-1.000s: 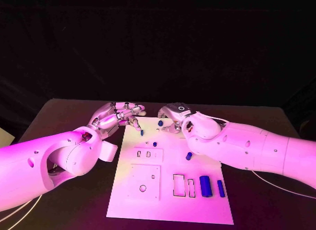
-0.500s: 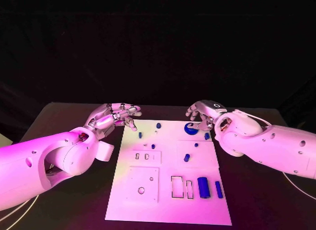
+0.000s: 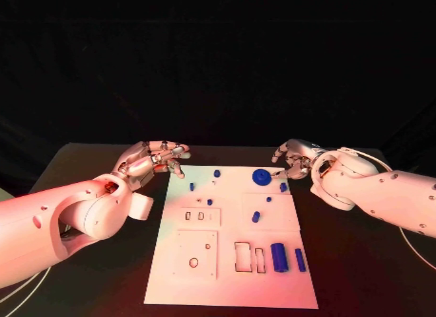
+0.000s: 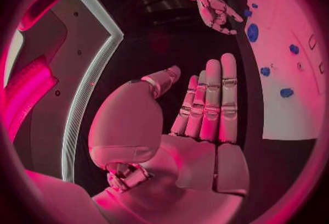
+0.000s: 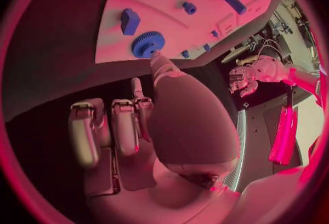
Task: Assemble the parts on the task board
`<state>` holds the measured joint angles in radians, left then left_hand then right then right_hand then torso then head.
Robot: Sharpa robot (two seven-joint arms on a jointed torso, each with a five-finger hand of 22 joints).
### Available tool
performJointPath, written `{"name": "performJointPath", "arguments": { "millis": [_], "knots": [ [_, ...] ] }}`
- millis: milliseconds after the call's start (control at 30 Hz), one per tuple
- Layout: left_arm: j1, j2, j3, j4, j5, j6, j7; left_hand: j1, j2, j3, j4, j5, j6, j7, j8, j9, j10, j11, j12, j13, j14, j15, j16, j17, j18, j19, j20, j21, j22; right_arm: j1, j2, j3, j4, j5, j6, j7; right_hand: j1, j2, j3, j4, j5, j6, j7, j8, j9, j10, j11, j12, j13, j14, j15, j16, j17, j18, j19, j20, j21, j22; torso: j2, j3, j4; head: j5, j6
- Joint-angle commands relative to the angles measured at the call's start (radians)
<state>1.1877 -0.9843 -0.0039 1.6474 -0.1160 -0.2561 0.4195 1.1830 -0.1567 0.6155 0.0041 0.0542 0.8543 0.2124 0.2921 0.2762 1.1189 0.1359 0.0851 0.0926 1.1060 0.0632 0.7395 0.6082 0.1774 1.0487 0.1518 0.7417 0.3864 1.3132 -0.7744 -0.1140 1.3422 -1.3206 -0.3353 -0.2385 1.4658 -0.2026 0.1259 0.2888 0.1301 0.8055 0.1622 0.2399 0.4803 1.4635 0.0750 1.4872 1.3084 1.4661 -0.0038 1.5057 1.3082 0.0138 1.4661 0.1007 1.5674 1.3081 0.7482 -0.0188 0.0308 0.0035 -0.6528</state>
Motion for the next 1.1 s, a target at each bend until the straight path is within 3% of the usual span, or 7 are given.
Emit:
{"name": "performJointPath", "arguments": {
  "millis": [33, 367, 600, 1100],
  "knots": [
    [0.001, 0.001, 0.001, -0.003, 0.006, 0.024, 0.016, 0.005, 0.002, 0.004, 0.0, 0.002, -0.006, -0.002, -0.006, 0.001, -0.001, 0.003, -0.003, 0.002, -0.006, -0.001, 0.005, 0.002, 0.003, -0.005, -0.001, 0.007, 0.001, 0.0, 0.013, 0.0, -0.017, 0.081, 0.067, -0.027, -0.003, 0.006, -0.009, 0.001, 0.006, -0.01, 0.001, 0.006, 0.001, 0.026, 0.004, 0.012, 0.161, 0.081, 0.007, 0.01, 0.129, -0.014, 0.105, 0.007, 0.003, 0.263, 0.001, -0.001, 0.0009, -0.001, -0.002],
    [0.001, -0.004, 0.001, -0.019, 0.006, 0.022, 0.018, 0.005, 0.001, 0.004, -0.001, 0.002, -0.006, -0.002, -0.006, 0.001, -0.001, 0.003, -0.003, 0.002, -0.006, -0.001, 0.005, 0.002, 0.003, -0.007, -0.001, 0.008, 0.002, 0.0, 0.047, -0.001, -0.034, 0.114, 0.066, -0.048, -0.008, 0.014, -0.011, 0.0, 0.013, -0.01, 0.003, 0.016, 0.003, 0.055, 0.007, 0.039, 0.199, 0.086, 0.011, 0.025, 0.159, -0.014, 0.105, 0.011, 0.003, 0.263, 0.001, -0.0025, 0.0001, -0.006, -0.004],
    [0.002, -0.003, 0.001, -0.023, 0.006, 0.027, 0.017, 0.005, 0.001, 0.004, -0.001, 0.002, -0.006, -0.002, -0.006, 0.001, -0.001, 0.003, -0.003, 0.002, -0.006, -0.001, 0.005, 0.002, 0.003, -0.007, -0.001, 0.008, 0.002, -0.004, 0.076, -0.006, -0.049, 0.099, 0.056, -0.055, -0.009, 0.018, -0.009, -0.001, 0.014, -0.007, 0.003, 0.023, 0.004, 0.077, 0.008, 0.058, 0.226, 0.089, 0.012, 0.033, 0.177, -0.014, 0.105, 0.013, 0.003, 0.263, 0.0, -0.0022, 0.0037, -0.006, -0.007],
    [0.002, -0.004, 0.001, -0.036, 0.017, 0.024, 0.018, 0.003, -0.001, 0.007, -0.004, 0.002, -0.014, 0.004, -0.012, 0.008, -0.006, 0.009, -0.009, 0.003, -0.049, 0.008, -0.024, -0.01, 0.003, -0.059, 0.008, 0.016, 0.011, -0.016, 0.108, -0.011, -0.077, 0.053, 0.059, -0.063, -0.002, 0.024, -0.003, -0.003, 0.017, 0.0, 0.003, 0.03, 0.004, 0.087, 0.008, 0.067, 0.238, 0.09, 0.013, 0.037, 0.185, -0.014, 0.105, 0.014, 0.003, 0.263, -0.001, -0.0021, 0.0012, -0.002, -0.012]
  ]
}}
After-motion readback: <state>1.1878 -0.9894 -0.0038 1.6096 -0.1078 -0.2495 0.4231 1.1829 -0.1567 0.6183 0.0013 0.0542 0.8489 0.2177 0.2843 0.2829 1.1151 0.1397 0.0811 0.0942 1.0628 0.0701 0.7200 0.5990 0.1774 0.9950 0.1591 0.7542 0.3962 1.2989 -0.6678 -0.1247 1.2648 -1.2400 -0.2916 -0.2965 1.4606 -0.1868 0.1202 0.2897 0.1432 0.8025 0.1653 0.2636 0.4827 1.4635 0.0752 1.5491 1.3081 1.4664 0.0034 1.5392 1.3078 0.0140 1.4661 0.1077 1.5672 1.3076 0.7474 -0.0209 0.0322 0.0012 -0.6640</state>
